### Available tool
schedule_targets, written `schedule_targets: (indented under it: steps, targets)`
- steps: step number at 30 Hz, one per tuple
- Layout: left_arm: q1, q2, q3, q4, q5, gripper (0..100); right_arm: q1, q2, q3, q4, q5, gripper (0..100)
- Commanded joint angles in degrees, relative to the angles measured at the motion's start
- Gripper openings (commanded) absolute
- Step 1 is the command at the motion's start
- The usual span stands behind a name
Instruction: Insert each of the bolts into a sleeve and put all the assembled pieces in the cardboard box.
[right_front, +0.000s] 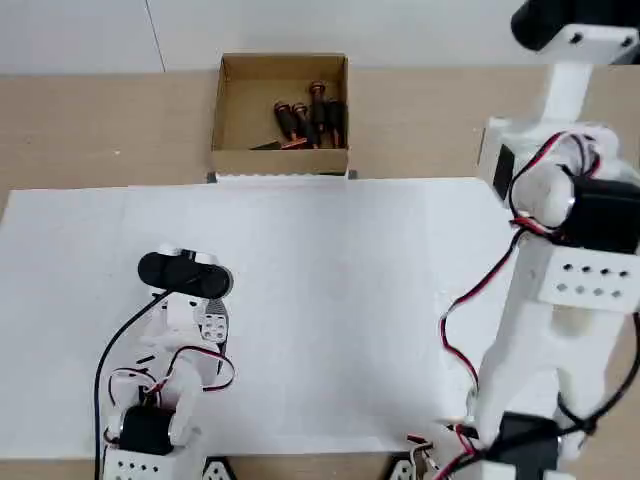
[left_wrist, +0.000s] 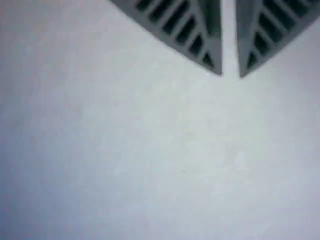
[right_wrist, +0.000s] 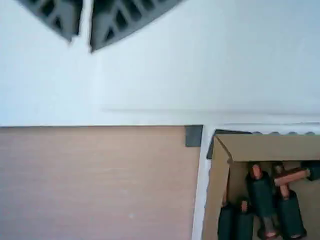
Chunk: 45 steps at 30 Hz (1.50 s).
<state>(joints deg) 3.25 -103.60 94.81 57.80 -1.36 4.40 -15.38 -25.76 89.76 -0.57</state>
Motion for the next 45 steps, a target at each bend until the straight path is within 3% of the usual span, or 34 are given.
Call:
schedule_targets:
  steps: [1, 20, 32, 38, 45]
  targets:
    - [0.0, -0.53, -0.22, -0.97, -0.09, 1, 0.13, -5.76, 7.56, -4.18, -0.88, 0.2]
    - [0.0, -0.53, -0.22, -0.97, -0.09, 1, -0.75, -41.36, 71.65, -39.25, -0.53, 0.2]
    - [0.0, -0.53, -0.22, -0.97, -0.09, 1, -8.4, -56.75, 99.69, -56.57, -0.7, 0.2]
    - [0.0, -0.53, -0.22, -0.97, -0.09, 1, -8.66, -65.27, 111.38, -62.46, -0.62, 0.2]
    - [0.0, -0.53, -0.22, -0.97, -0.09, 1, -10.86, -78.2, 122.46, -62.11, -0.26, 0.2]
